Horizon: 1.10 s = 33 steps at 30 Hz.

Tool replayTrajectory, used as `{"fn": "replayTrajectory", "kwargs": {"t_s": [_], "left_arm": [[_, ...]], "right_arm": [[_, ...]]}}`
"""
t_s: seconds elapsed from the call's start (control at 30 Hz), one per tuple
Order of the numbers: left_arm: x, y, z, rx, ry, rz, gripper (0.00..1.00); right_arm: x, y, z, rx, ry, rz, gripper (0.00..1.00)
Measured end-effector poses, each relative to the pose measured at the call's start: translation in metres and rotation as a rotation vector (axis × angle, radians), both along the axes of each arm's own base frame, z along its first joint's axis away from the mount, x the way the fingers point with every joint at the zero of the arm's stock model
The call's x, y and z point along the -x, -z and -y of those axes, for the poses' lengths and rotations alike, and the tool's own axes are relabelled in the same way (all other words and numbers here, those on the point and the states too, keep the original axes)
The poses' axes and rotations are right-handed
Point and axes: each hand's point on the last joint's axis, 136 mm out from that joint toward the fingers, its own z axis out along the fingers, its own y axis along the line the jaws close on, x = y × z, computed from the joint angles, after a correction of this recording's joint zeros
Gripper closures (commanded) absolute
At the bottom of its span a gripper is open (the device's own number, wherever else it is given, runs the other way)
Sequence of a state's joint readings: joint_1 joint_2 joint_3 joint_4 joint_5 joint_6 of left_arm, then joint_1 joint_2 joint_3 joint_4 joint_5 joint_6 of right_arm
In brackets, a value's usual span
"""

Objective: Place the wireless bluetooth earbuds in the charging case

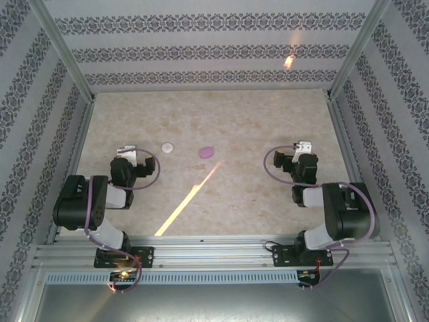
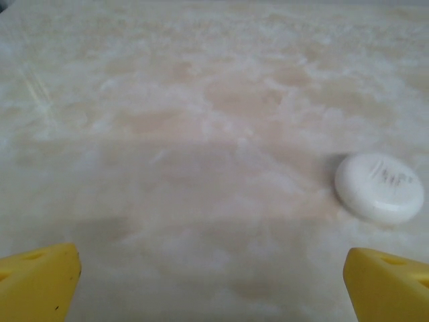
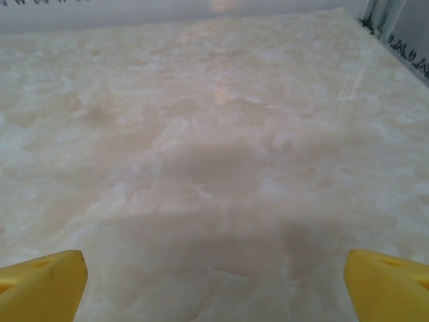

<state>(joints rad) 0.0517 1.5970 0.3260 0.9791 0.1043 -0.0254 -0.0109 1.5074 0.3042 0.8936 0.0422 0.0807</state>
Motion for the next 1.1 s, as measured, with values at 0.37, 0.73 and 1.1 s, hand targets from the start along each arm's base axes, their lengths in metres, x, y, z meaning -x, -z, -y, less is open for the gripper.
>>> {"fn": "replayTrajectory", "kwargs": {"t_s": [0.37, 0.73, 1.1], "left_arm": [[-0.018, -0.017, 0.007, -0.019, 0.019, 0.030, 0.00], [-0.017, -0.015, 0.007, -0.019, 0.020, 0.021, 0.00], [-0.017, -0.015, 0.007, -0.019, 0.020, 0.021, 0.00]], "right_arm": [[-0.016, -0.018, -0.006, 0.041, -0.006, 0.043, 0.02], [-0.016, -0.018, -0.005, 0.047, -0.003, 0.043, 0.02], [-0.017, -0.020, -0.005, 0.047, -0.003, 0.046, 0.02]]}}
